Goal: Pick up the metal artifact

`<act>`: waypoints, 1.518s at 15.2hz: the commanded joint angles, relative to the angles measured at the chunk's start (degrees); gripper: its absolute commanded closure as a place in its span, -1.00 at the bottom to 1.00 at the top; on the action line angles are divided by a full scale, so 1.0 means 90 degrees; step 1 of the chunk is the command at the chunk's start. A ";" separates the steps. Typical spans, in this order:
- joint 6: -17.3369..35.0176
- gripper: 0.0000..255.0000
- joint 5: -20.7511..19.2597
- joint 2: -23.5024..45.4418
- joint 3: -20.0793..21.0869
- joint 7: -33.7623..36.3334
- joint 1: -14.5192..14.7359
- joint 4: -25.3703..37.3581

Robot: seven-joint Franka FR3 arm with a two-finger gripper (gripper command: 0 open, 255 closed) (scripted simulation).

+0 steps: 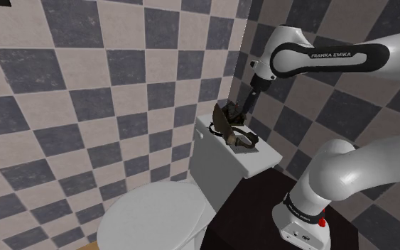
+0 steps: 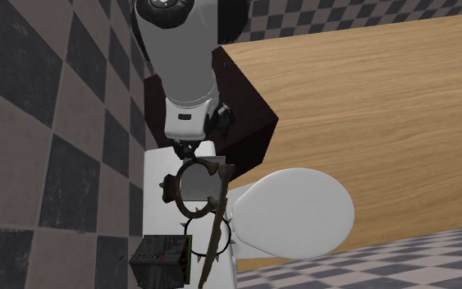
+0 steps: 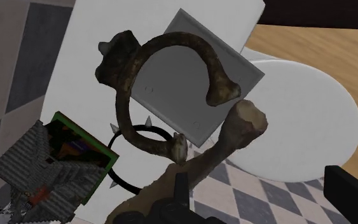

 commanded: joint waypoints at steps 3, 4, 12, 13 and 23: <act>0.0819 -1.00 -0.0098 0.0610 -0.0545 -0.0523 -0.0063 -0.0169; 0.1023 -1.00 -0.0105 0.0784 -0.0687 -0.0662 -0.0067 -0.0194; 0.2598 -1.00 0.0407 0.2546 -0.1923 -0.2083 0.0211 -0.0042; 0.2774 -1.00 0.0588 0.2810 -0.2090 -0.2330 0.0294 0.0022; 0.3791 -1.00 0.2416 0.4442 -0.2702 -0.4092 0.0762 0.0259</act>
